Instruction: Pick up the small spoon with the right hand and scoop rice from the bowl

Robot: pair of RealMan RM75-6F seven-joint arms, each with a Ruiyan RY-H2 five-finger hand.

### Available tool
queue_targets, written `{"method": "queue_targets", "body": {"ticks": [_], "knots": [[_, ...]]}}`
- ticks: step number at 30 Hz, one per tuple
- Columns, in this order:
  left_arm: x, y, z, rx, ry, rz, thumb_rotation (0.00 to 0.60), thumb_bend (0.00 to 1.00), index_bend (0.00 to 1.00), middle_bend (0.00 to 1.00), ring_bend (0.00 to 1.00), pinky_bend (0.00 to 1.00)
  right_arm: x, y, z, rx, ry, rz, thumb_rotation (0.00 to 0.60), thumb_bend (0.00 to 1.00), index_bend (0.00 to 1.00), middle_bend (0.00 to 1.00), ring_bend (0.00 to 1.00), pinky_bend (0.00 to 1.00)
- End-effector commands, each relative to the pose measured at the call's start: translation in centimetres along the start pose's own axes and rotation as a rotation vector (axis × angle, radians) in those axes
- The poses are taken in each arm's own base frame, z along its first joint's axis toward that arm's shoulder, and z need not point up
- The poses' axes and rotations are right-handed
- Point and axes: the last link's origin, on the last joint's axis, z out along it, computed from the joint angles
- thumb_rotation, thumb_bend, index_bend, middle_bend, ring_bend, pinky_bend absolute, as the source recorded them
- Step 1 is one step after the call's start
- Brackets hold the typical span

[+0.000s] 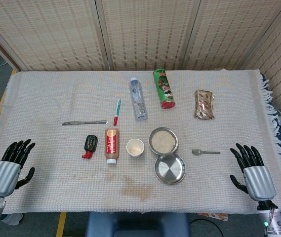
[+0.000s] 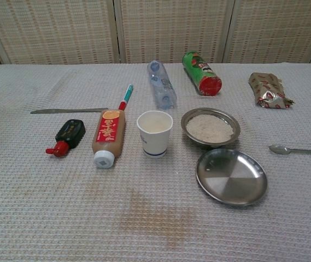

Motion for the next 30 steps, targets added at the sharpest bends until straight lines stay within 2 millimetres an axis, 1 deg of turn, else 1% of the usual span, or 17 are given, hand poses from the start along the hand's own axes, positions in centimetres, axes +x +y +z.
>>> {"method": "queue_targets", "body": {"ticks": [1, 6, 11, 13, 14, 16, 20, 25, 30], "knots": [[0.0, 0.0, 0.0, 0.001, -0.001, 0.000, 0.600, 0.43, 0.00, 0.00, 0.00, 0.08, -0.2, 0.0, 0.1, -0.004, -0.003, -0.003, 0.600, 0.19, 0.14, 0.04, 0.00, 0.00], [-0.3, 0.3, -0.1, -0.001, -0.014, 0.007, 0.600, 0.43, 0.00, 0.00, 0.00, 0.08, -0.7, 0.4, 0.8, -0.026, -0.022, -0.011, 0.600, 0.19, 0.17, 0.04, 0.00, 0.00], [-0.3, 0.4, -0.1, -0.003, -0.014, 0.004, 0.600, 0.44, 0.00, 0.00, 0.00, 0.08, -0.9, 0.6, 1.7, -0.042, -0.033, -0.001, 0.600, 0.19, 0.23, 0.04, 0.00, 0.00], [-0.4, 0.5, -0.2, -0.007, -0.018, 0.005, 0.600, 0.44, 0.00, 0.00, 0.00, 0.08, -1.3, 0.6, 3.1, -0.053, -0.039, 0.006, 0.600, 0.19, 0.31, 0.04, 0.00, 0.00], [-0.6, 0.6, -0.1, -0.011, -0.034, -0.002, 0.600, 0.44, 0.00, 0.00, 0.00, 0.09, -2.3, 0.5, 4.8, -0.057, -0.089, 0.008, 0.600, 0.19, 0.37, 0.04, 0.00, 0.00], [-0.8, 0.7, 0.1, -0.014, -0.050, -0.018, 0.600, 0.44, 0.00, 0.00, 0.00, 0.09, -3.5, 0.6, 7.4, -0.077, -0.168, 0.025, 0.600, 0.21, 0.45, 0.05, 0.00, 0.00], [-0.9, 0.6, 0.2, -0.018, -0.066, -0.029, 0.600, 0.44, 0.00, 0.00, 0.00, 0.10, -4.9, 0.5, 9.9, -0.091, -0.216, -0.002, 0.600, 0.23, 0.52, 0.08, 0.00, 0.00], [-0.9, 0.4, 0.2, -0.015, -0.077, -0.037, 0.600, 0.44, 0.00, 0.00, 0.00, 0.10, -6.8, 0.1, 11.9, -0.104, -0.266, -0.024, 0.600, 0.26, 0.53, 0.08, 0.00, 0.00], [-0.8, 0.4, 0.2, -0.020, -0.078, -0.042, 0.600, 0.44, 0.00, 0.00, 0.00, 0.10, -7.7, -0.6, 12.8, -0.093, -0.282, -0.026, 0.600, 0.26, 0.51, 0.08, 0.00, 0.00]]}}
